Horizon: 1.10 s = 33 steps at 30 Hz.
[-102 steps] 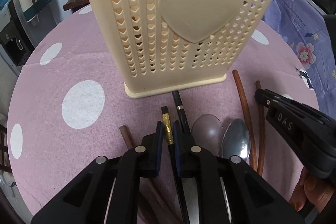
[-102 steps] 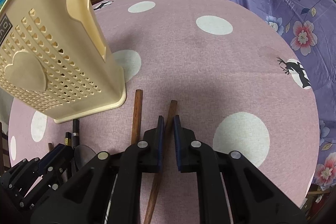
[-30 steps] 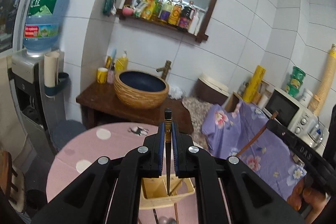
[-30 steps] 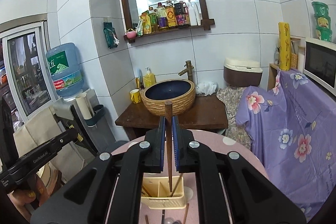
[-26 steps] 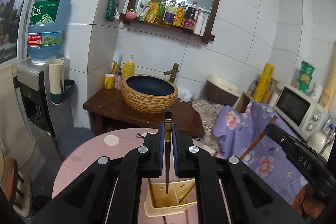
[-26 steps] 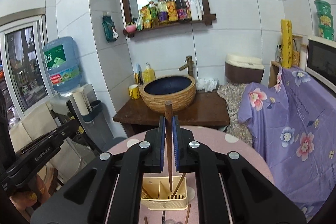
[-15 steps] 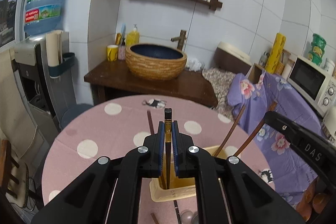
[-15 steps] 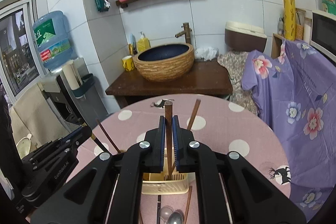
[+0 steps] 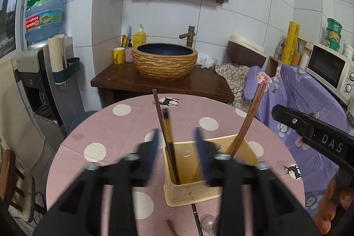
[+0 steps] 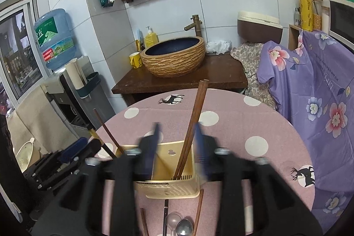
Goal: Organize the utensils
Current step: 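Open the left tool dropping its chopstick while the right tool releases its own, then move both tools back toward the spoons and chopsticks on the table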
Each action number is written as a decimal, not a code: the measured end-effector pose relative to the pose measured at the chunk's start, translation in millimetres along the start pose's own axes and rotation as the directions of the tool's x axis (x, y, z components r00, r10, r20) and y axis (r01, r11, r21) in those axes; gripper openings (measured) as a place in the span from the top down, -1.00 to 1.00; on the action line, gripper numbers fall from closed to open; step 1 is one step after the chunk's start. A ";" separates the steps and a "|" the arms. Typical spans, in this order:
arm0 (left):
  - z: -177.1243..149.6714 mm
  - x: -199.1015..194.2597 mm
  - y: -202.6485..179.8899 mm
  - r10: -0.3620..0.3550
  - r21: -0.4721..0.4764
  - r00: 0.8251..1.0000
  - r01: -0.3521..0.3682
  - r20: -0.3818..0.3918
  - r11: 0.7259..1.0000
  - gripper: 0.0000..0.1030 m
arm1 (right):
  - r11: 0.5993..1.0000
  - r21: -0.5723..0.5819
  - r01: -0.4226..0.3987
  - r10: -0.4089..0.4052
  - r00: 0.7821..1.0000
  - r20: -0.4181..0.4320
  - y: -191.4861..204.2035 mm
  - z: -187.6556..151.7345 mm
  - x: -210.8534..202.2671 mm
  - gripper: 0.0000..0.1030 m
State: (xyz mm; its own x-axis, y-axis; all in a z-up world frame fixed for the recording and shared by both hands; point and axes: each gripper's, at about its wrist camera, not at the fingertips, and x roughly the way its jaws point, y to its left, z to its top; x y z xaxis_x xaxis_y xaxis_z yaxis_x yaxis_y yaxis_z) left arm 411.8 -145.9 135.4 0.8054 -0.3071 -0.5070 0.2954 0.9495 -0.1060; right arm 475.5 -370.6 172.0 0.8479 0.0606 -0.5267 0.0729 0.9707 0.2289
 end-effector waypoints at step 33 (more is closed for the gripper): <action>-157.0 12.3 47.2 0.066 -0.008 0.966 -0.070 -0.251 0.998 -0.63 | 0.995 0.025 0.096 -0.089 0.974 -0.206 -58.3 -166.9 35.8 -0.78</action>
State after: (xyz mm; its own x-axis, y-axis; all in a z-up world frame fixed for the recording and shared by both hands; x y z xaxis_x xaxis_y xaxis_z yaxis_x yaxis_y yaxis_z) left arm 354.9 -94.7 -10.1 0.6679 -0.2181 -0.7115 0.2343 0.9691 -0.0772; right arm 414.0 -386.3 3.2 0.7114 0.0207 -0.7024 0.1670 0.9659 0.1977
